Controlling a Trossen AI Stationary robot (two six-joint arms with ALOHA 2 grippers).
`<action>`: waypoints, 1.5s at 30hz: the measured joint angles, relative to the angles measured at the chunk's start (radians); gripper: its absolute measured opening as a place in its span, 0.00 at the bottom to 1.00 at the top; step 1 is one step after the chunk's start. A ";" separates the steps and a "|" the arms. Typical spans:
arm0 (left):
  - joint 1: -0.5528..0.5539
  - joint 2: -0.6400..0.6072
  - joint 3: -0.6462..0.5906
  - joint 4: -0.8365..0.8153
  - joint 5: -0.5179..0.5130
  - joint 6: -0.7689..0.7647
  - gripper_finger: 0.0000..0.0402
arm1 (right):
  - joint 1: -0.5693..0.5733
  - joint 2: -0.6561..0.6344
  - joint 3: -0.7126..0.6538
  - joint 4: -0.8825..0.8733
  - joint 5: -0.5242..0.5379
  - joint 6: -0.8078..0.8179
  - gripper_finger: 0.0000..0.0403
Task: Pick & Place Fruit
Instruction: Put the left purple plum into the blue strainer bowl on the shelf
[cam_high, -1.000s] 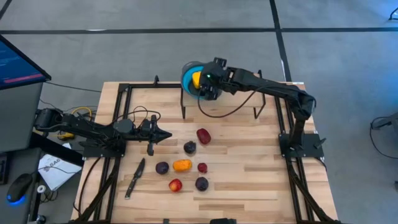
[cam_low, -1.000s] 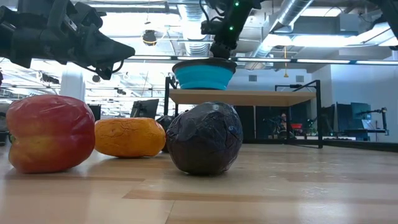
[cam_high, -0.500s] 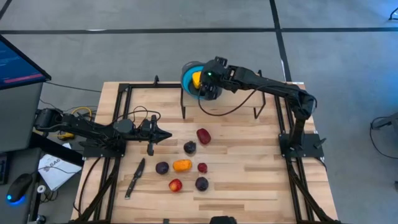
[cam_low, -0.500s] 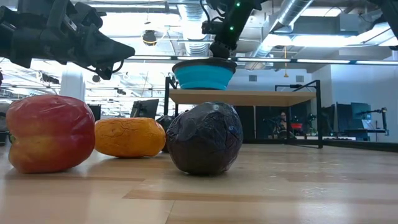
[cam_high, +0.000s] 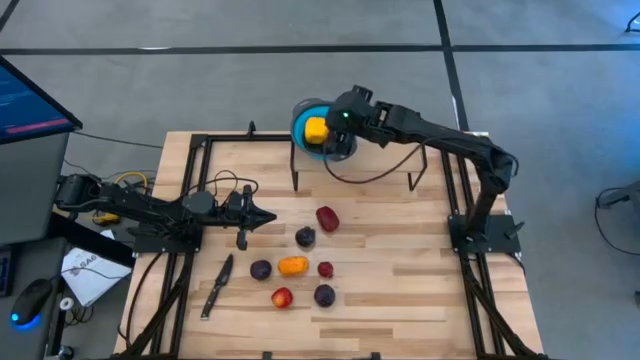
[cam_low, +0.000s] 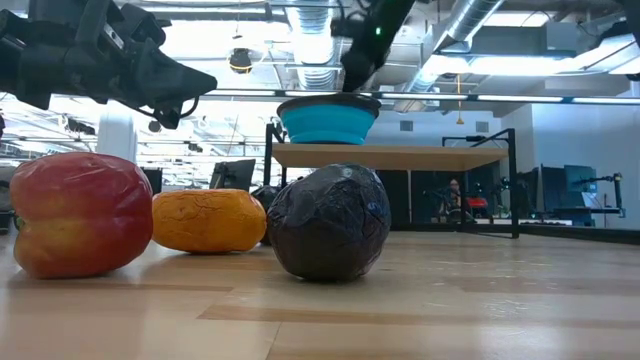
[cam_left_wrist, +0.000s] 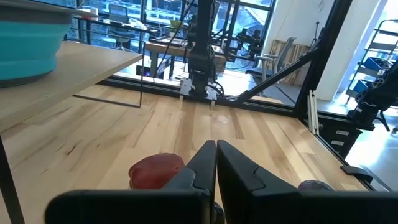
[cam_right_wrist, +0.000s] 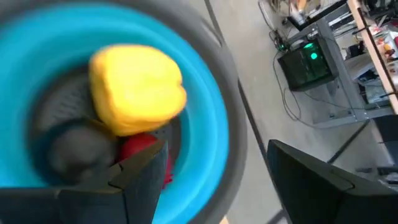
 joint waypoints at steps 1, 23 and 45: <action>0.000 0.000 0.000 0.000 -0.001 0.000 0.02 | 0.016 -0.014 0.000 -0.001 0.000 0.014 0.67; 0.000 0.000 0.000 -0.001 0.003 0.000 0.02 | 0.591 -0.217 -0.534 0.052 0.100 0.602 0.67; -0.064 0.140 0.376 -0.825 0.021 0.222 0.28 | 0.738 -0.303 -1.118 0.633 0.246 1.141 0.67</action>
